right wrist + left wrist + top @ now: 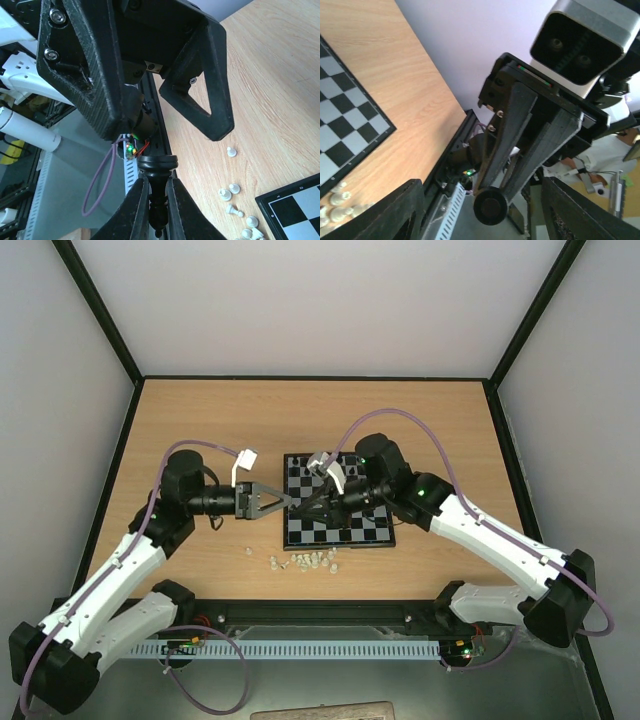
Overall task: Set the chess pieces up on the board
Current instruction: Place the chess piece on the chessboard.
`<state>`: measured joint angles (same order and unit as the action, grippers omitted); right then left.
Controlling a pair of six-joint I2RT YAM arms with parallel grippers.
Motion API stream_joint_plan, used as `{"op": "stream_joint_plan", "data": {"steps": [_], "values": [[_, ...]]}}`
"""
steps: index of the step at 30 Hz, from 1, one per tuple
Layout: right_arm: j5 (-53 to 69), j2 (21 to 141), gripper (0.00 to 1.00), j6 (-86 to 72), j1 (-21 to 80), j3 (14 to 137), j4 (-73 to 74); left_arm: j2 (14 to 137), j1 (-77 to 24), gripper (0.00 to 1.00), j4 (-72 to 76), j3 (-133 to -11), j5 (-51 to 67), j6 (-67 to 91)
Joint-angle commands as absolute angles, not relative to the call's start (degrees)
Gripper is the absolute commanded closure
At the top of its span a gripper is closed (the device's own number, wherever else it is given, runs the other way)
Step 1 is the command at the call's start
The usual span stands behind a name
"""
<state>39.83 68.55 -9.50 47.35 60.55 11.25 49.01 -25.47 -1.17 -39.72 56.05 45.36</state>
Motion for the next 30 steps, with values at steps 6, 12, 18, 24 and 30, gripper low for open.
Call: {"op": "stream_joint_plan", "data": {"steps": [6,12,18,24,30], "values": [[44.1,69.1,0.92,-10.2,46.5,60.4,9.7,48.8,-26.7,0.42,4.2,-38.6,62.8,46.8],[44.5,70.7,0.92,-10.4,46.2,61.7,9.3,48.4,-27.7,0.46,2.6,-37.7,62.9,45.6],[44.6,72.6,0.92,-10.4,46.2,62.8,9.4,47.6,-27.7,0.51,0.9,-37.2,62.8,44.4],[44.8,72.8,0.92,-10.4,46.1,63.2,9.4,47.7,-27.7,0.59,-0.1,-36.6,62.7,43.2],[45.0,72.7,0.92,-10.4,46.1,63.0,9.4,49.0,-27.7,0.76,-0.8,-36.6,62.2,42.3]]}}
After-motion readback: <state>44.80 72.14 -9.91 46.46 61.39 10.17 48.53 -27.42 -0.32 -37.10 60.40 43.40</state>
